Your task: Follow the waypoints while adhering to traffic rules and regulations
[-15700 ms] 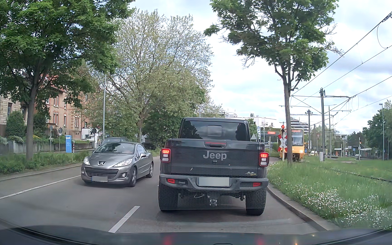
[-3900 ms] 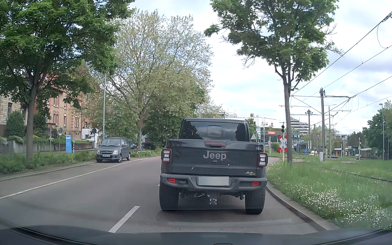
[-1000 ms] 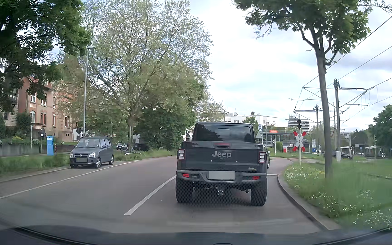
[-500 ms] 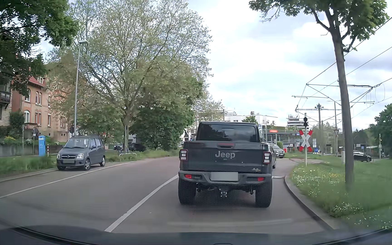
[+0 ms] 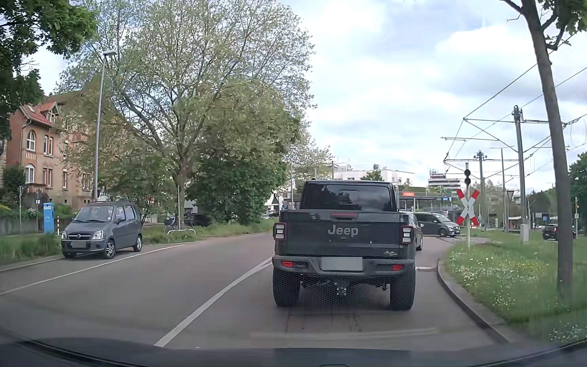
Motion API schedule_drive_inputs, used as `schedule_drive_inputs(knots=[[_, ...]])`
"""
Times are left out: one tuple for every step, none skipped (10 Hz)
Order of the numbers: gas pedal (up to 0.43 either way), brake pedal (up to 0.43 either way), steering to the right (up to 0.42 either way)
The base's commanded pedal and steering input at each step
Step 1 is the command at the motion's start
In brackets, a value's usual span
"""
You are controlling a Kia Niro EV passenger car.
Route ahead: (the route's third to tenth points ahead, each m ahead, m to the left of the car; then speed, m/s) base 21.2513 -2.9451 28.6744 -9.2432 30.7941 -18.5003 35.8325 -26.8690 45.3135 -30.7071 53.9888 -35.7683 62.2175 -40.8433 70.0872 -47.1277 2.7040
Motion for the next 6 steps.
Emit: schedule_drive_inputs(knots=[[0.000,0.000,0.028],[0.000,0.000,0.032],[0.000,0.000,0.037],[0.000,0.000,0.044],[0.000,0.000,0.051],[0.000,0.030,0.064]])
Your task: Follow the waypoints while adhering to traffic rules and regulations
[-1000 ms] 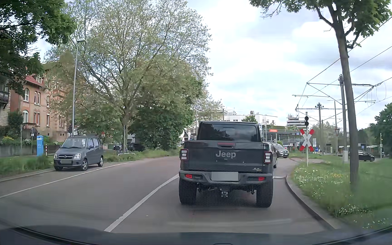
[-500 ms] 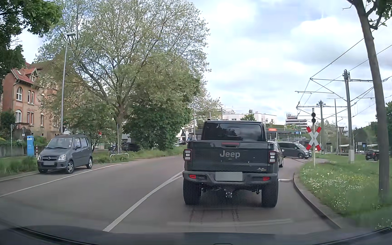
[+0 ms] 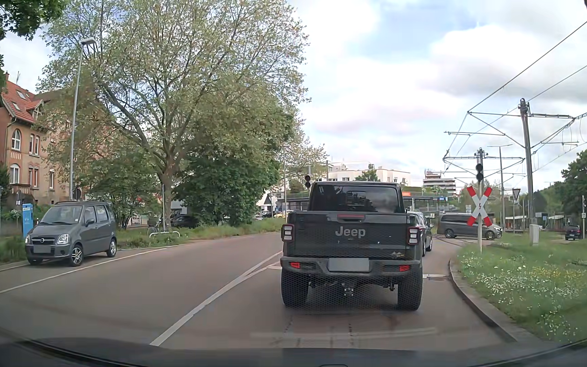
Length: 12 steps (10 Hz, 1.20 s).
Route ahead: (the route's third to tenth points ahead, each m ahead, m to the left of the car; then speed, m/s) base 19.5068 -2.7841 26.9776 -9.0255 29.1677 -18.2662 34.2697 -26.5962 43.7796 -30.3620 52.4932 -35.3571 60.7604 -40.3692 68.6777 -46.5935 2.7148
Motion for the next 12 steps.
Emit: schedule_drive_inputs(knots=[[0.000,0.043,0.078],[0.000,0.049,0.091],[0.000,0.049,0.091],[0.000,0.055,0.089],[0.000,0.055,0.081],[0.000,0.055,0.073],[0.000,0.037,0.074],[0.000,0.000,0.077],[0.000,0.000,0.079],[0.000,0.000,0.078],[0.000,0.000,0.079],[0.000,0.000,0.079]])
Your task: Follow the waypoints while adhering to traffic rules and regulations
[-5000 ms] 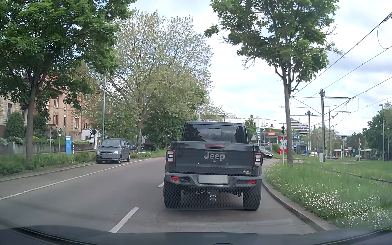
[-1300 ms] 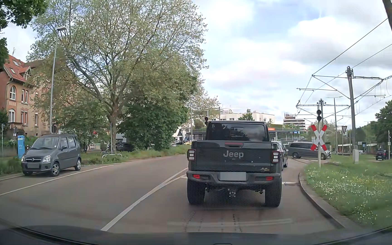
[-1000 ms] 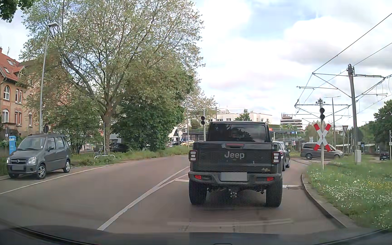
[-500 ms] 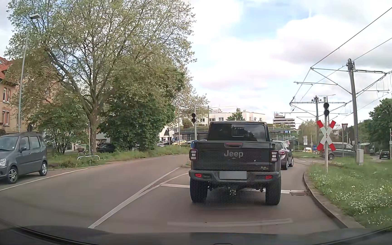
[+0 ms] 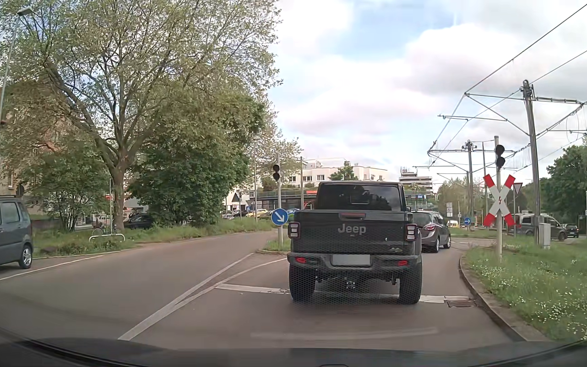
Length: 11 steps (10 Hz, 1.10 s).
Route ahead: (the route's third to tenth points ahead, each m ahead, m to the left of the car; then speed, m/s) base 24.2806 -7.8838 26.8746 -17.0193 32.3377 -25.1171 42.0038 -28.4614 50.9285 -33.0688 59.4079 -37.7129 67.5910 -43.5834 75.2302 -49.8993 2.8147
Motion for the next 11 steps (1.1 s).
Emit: schedule_drive_inputs(knots=[[0.067,0.000,0.081],[0.079,0.000,0.087],[0.079,0.000,0.089],[0.087,0.000,0.088],[0.110,0.000,0.088],[0.138,0.000,0.088],[0.157,0.000,0.087],[0.169,0.000,0.086],[0.169,0.000,0.086],[0.169,0.000,0.086],[0.169,0.000,0.086]])
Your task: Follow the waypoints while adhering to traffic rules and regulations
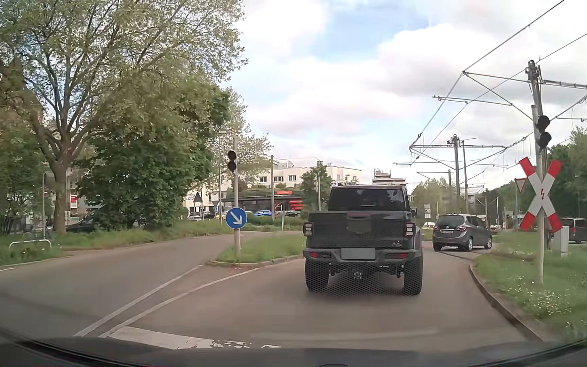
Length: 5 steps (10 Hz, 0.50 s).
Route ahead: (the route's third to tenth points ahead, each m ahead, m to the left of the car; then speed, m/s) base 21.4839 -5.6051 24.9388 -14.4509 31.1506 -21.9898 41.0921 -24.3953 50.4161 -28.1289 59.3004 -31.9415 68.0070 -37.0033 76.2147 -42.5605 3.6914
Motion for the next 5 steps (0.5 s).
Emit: schedule_drive_inputs(knots=[[0.169,0.000,0.086],[0.169,0.000,0.085],[0.157,0.000,0.085],[0.157,0.000,0.084],[0.157,0.000,0.084]])
